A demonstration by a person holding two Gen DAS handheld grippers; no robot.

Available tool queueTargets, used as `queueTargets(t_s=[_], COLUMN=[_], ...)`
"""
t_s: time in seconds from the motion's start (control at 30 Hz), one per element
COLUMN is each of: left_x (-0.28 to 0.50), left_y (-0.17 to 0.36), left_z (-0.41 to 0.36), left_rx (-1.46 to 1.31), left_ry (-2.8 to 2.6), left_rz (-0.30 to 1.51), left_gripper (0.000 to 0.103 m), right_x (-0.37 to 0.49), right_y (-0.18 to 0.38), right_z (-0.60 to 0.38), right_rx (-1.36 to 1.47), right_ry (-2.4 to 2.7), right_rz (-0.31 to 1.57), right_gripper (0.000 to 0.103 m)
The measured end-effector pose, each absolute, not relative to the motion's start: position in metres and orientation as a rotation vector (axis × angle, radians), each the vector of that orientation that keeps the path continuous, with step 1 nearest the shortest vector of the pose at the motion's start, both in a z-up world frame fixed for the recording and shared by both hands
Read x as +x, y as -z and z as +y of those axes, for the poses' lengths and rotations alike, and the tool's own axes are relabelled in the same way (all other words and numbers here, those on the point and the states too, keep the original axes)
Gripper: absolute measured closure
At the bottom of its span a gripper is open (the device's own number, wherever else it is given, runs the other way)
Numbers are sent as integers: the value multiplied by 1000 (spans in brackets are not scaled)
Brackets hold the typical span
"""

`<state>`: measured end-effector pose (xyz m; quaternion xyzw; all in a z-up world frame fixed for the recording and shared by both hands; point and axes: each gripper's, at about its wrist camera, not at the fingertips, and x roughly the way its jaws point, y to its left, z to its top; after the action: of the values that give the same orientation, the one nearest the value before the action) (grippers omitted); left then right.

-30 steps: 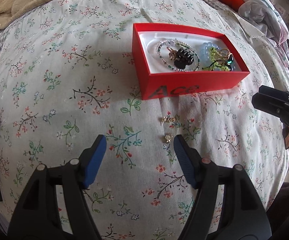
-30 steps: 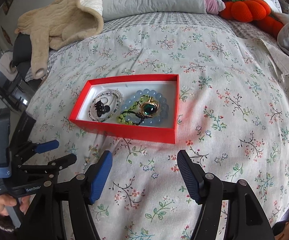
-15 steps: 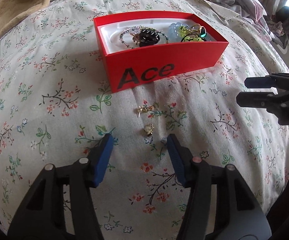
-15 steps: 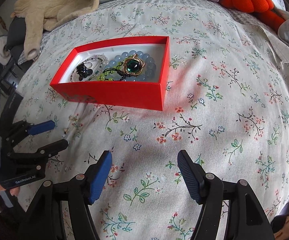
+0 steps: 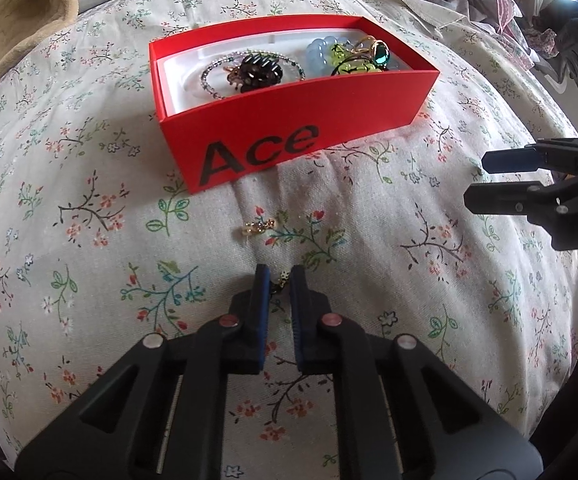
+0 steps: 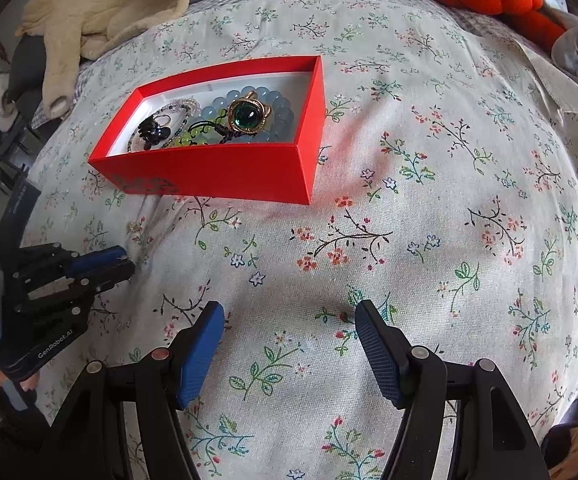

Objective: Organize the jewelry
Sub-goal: 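Grasp another small gold earring with the left gripper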

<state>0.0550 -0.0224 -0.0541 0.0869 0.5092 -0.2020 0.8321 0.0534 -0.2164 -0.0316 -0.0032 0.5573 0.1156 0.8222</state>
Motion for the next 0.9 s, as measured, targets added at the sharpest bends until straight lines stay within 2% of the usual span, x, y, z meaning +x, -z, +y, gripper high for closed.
queueTargets(t_s=[0.53, 0.9], left_x=[57, 57], left_y=[32, 33], left_z=[24, 47], left_rx=[107, 76], left_ry=[258, 206], left_rz=[1095, 1119], left_gripper=[93, 93], right_x=[50, 46], right_y=[27, 51], right_z=[-156, -87], right_rx=[-49, -145], right_ry=[-342, -484], right_rz=[1090, 1028], right_gripper=[34, 34])
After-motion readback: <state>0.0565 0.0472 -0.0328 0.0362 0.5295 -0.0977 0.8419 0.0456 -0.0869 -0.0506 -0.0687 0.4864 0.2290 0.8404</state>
